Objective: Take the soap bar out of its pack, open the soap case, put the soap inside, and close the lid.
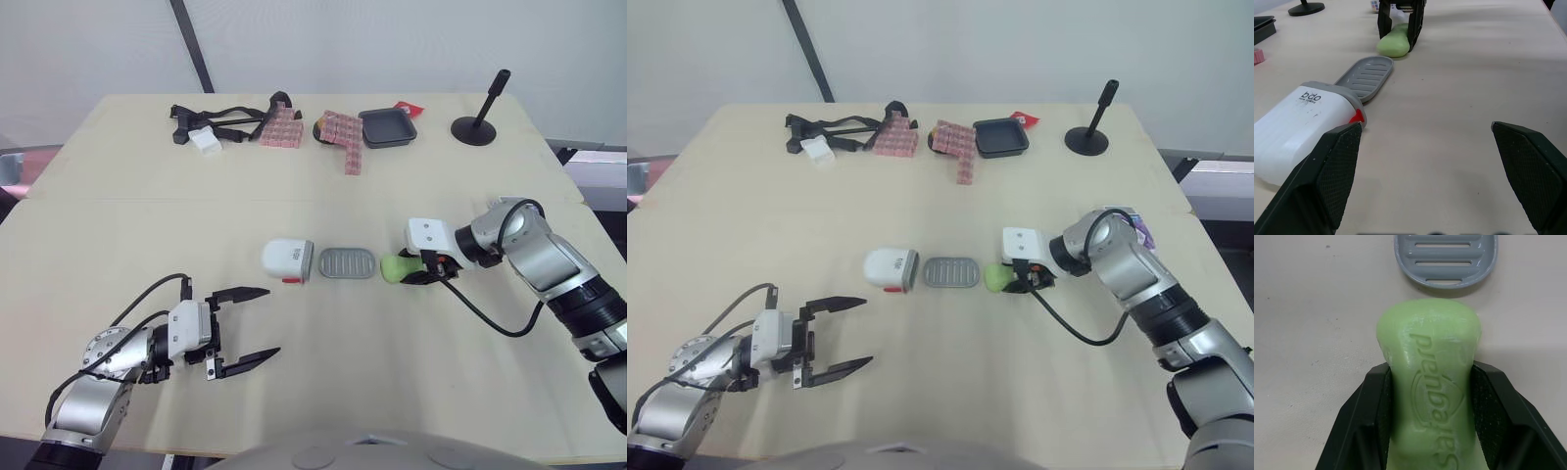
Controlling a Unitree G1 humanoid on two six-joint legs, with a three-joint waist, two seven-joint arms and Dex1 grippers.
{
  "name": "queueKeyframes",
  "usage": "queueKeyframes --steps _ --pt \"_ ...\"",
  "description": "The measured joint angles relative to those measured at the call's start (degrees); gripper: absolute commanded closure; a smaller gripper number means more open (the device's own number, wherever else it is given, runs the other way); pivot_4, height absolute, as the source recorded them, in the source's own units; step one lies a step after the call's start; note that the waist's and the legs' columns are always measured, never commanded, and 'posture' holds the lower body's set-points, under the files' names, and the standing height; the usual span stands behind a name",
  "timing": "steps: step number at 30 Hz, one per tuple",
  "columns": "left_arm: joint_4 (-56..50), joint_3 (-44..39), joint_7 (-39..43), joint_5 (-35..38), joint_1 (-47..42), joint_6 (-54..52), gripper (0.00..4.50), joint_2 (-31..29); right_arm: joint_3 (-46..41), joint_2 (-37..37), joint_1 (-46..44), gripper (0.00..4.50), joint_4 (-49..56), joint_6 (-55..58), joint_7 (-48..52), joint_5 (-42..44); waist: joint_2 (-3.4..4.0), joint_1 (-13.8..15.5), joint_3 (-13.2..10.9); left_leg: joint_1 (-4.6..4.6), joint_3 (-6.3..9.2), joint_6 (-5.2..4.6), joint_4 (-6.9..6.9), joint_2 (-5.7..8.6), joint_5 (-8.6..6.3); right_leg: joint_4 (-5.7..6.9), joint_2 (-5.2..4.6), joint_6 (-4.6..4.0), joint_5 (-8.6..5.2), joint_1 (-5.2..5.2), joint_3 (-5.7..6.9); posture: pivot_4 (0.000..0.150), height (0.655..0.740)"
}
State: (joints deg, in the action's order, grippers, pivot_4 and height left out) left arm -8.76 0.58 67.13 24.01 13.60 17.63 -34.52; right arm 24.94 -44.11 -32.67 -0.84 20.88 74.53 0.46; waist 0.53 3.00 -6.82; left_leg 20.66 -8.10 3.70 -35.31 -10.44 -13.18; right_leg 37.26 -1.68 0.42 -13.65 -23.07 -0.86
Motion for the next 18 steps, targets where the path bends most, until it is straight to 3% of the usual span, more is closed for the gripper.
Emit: queueKeyframes --steps 11,18 --pt "0.72 -0.06 -0.6 0.23 -2.69 -0.61 0.0 0.4 -0.16 -0.05 0.0 2.76 0.64 1.46 0.29 0.13 -0.01 0.09 0.0 -0.01 -0.05 0.0 0.0 0.0 0.0 0.03 0.0 0.05 0.03 -0.02 -0.04 0.15 0.74" --pt "-0.3 -1.29 -3.18 1.31 -4.35 -4.63 0.0 0.33 -1.04 0.02 -1.23 2.76 6.43 7.48 0.72 1.58 -0.02 -0.05 -0.01 0.29 -0.13 0.01 -0.07 -0.03 0.01 0.22 0.07 0.14 0.08 -0.45 -0.14 0.15 0.74"
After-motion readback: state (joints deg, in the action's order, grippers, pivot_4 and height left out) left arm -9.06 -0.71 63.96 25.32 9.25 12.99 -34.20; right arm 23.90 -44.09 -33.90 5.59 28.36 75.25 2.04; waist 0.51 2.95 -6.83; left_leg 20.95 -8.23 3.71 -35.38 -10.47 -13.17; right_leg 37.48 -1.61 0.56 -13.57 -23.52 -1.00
